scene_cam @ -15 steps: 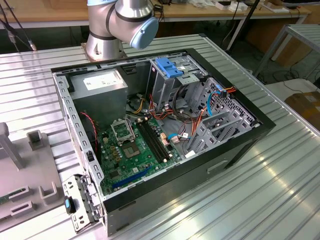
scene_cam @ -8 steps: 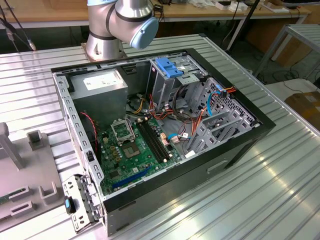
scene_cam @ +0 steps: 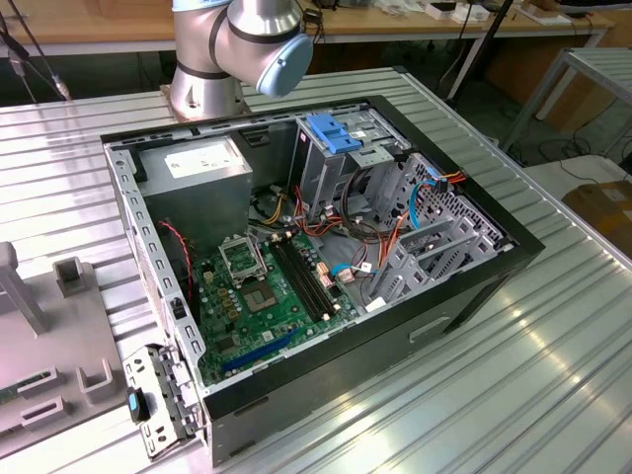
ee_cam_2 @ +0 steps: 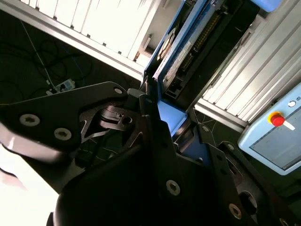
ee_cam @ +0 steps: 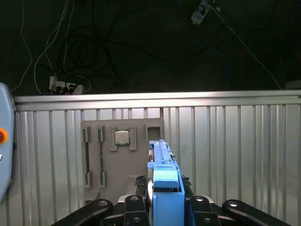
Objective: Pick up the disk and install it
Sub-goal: 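Pick up the disk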
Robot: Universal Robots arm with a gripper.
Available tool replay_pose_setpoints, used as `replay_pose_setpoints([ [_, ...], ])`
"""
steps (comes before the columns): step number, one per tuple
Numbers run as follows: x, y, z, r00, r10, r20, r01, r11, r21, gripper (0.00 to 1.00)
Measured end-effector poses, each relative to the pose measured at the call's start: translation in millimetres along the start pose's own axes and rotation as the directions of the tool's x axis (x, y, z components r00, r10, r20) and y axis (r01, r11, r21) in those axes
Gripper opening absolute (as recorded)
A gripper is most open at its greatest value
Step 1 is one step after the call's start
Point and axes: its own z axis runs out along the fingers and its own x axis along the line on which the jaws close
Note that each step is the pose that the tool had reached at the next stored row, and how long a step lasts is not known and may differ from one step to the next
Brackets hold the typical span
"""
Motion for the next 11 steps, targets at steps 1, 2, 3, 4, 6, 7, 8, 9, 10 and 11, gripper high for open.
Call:
replay_pose_setpoints([
  [1, 0.0, 0.0, -1.6, 1.0000, 0.000, 0.0000, 0.000, 1.0000, 0.0000, 0.37],
  [2, 0.0, -0.1, -3.4, 1.0000, 0.000, 0.0000, 0.000, 1.0000, 0.0000, 0.37],
  [3, -0.1, -0.1, -6.2, 1.0000, 0.000, 0.0000, 0.000, 1.0000, 0.0000, 0.37],
  [4, -0.1, -0.2, -8.6, 1.0000, 0.000, 0.0000, 0.000, 1.0000, -0.0001, 0.37],
  [6, -0.2, -0.3, -15.0, 1.0000, 0.000, 0.0000, 0.000, 1.0000, -0.0003, 0.37],
  [7, -0.2, -0.3, -16.9, 1.0000, 0.000, -0.0001, 0.000, 1.0000, -0.0004, 0.37],
  [8, -0.3, -0.4, -18.1, 1.0000, 0.001, -0.0001, -0.001, 1.0000, -0.0004, 0.37],
  [9, -0.3, -0.5, -21.3, 1.0000, 0.000, -0.0003, 0.000, 1.0000, -0.0006, 0.37],
  [10, -0.3, -0.6, -24.1, 1.0000, 0.000, -0.0004, 0.000, 1.0000, -0.0008, 0.37],
  [11, -0.4, -0.7, -27.8, 1.0000, 0.000, -0.0005, -0.001, 1.0000, -0.0009, 0.37],
])
